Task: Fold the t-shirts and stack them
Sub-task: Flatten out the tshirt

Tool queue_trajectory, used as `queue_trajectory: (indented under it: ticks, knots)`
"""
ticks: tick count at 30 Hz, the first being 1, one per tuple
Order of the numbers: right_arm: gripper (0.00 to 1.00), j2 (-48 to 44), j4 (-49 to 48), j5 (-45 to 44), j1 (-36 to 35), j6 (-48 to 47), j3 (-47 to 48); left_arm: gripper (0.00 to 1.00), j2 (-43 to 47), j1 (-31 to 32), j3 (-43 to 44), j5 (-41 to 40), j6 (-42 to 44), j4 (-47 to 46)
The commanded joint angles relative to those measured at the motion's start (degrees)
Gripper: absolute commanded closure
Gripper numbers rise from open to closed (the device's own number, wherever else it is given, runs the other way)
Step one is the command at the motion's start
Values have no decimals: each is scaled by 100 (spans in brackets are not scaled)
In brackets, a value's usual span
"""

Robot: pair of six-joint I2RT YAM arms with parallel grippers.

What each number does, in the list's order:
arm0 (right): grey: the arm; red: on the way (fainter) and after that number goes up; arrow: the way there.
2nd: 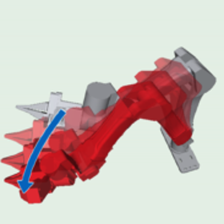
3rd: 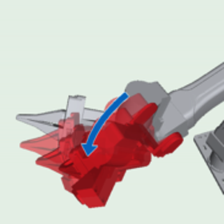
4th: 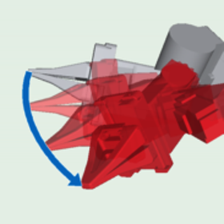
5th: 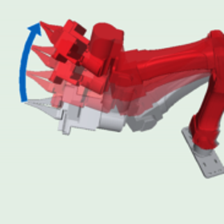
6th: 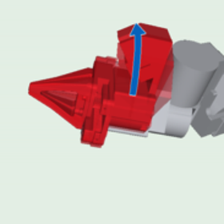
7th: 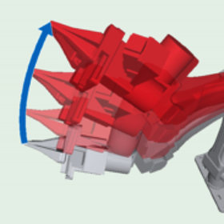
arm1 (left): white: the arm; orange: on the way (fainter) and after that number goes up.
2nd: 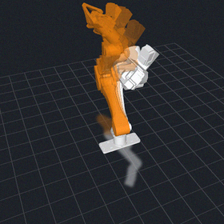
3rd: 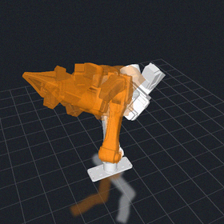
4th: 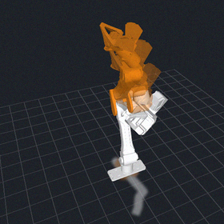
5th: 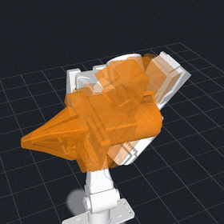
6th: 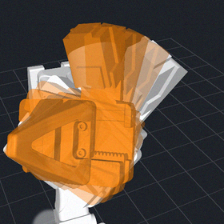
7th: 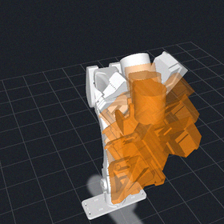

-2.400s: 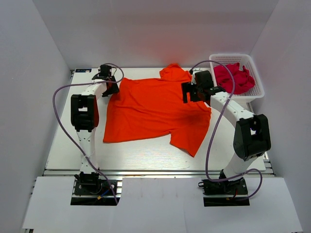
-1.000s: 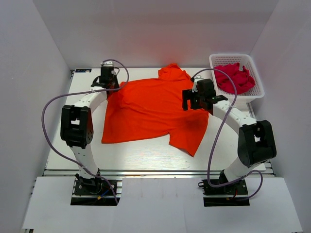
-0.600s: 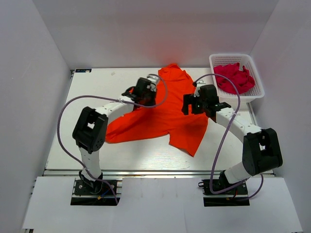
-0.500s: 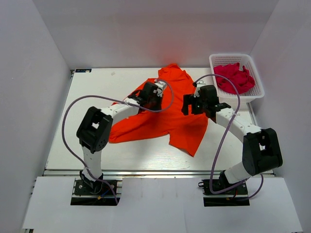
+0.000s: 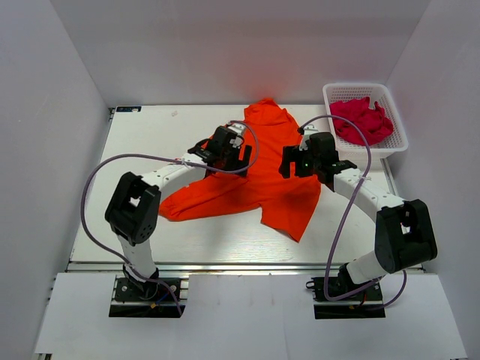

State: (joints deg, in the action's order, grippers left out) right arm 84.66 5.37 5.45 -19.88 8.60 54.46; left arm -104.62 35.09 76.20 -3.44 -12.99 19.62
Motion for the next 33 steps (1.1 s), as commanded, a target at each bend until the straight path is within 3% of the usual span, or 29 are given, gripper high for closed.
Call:
queue_trajectory:
  ticks: [1, 8, 18, 33]
  knots:
    - [9, -161, -203, 61, 28, -7, 3, 7, 258, -212, -62, -517, -212, 191]
    - [9, 5, -1, -35, 37, -8, 65, 31, -6, -652, -228, 88, -792, 183]
    - [9, 156, 79, -141, 28, -69, 162, 30, -542, -1030, -229, 1055, -1020, -98]
    - [9, 270, 123, -88, 11, -104, 223, 27, -437, -1206, -413, 1039, -1205, -63]
